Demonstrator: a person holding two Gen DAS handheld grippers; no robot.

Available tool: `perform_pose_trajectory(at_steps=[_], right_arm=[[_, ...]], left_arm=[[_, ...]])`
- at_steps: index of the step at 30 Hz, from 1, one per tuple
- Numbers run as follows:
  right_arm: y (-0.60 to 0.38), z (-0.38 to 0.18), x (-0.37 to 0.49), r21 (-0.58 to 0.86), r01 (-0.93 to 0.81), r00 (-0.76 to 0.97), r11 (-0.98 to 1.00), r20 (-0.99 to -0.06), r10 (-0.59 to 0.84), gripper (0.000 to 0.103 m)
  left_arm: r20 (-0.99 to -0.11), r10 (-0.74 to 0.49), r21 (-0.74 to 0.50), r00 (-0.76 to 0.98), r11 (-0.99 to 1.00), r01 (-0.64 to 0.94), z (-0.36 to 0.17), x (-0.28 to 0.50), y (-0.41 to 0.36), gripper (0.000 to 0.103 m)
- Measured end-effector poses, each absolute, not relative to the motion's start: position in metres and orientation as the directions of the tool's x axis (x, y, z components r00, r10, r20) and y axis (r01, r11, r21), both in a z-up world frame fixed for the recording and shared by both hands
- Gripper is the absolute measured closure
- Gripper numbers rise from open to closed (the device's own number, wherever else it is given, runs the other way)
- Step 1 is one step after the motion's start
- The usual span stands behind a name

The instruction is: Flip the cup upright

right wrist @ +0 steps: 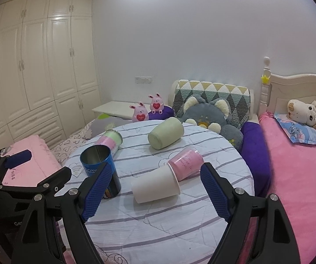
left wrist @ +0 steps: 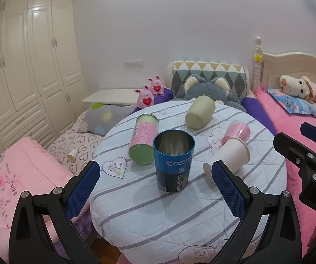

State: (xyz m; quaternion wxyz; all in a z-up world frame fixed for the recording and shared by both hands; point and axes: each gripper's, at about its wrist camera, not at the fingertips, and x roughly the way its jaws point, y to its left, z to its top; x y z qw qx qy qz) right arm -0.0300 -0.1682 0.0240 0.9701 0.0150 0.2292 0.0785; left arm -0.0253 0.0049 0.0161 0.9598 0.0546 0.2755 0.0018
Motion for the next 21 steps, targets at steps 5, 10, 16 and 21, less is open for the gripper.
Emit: perform_pose_trajectory(at_steps=[5, 10, 16, 21], right_arm=[[-0.1695, 0.0243, -0.0313, 0.069, -0.142, 0.883, 0.988, -0.441, 0.157, 0.019], [-0.1694, 0.0230, -0.0291, 0.069, -0.140, 0.880, 0.988, -0.448, 0.156, 0.019], [-0.1690, 0.0210, -0.0255, 0.069, -0.137, 0.875, 0.988, -0.458, 0.154, 0.019], [-0.1691, 0.0192, -0.0222, 0.071, -0.133, 0.871, 0.989, -0.467, 0.151, 0.019]], left_arm=[[-0.535, 0.031, 0.098, 0.844, 0.995, 0.026, 0.0154, -0.0237, 0.0050, 0.001], [-0.536, 0.037, 0.101, 0.843, 0.995, 0.021, 0.0152, -0.0233, 0.0056, 0.001], [-0.534, 0.050, 0.109, 0.844, 0.994, 0.010, 0.0117, -0.0215, 0.0061, 0.001], [-0.534, 0.049, 0.113, 0.844, 0.994, 0.014, 0.0086, -0.0204, 0.0052, 0.001]])
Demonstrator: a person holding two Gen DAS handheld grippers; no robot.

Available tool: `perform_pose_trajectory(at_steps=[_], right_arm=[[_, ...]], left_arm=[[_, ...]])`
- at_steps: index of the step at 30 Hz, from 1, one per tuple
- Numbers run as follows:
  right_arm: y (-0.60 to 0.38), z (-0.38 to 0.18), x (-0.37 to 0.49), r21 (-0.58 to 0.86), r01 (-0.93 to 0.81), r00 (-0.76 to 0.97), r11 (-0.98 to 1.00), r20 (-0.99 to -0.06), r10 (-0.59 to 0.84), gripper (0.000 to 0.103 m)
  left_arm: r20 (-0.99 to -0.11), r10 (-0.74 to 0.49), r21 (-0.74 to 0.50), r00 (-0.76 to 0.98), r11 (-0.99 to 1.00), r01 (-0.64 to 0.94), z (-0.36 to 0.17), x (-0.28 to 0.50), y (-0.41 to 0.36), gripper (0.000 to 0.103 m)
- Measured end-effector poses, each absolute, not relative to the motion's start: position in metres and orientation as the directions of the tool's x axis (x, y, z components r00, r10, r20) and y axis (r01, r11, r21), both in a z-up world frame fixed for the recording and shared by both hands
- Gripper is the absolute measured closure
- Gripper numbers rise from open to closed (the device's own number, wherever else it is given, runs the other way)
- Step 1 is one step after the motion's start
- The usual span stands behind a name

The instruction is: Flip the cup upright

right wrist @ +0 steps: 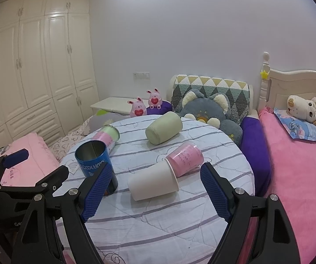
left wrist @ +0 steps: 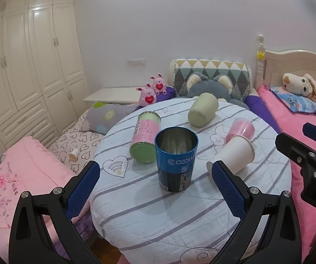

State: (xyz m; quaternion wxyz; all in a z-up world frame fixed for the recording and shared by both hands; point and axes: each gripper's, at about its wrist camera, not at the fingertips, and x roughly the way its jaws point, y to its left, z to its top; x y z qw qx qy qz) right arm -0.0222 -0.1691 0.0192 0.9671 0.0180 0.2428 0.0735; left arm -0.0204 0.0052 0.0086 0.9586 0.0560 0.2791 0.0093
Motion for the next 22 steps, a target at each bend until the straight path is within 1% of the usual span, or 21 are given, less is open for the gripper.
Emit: perform_pose_trajectory(at_steps=[22], right_arm=[[-0.160, 0.013, -0.006, 0.062, -0.147, 0.851, 0.987, -0.500, 0.158, 0.019]], left_arm=[[-0.559, 0.040, 0.098, 0.828, 0.995, 0.019, -0.001, -0.006, 0.009, 0.000]])
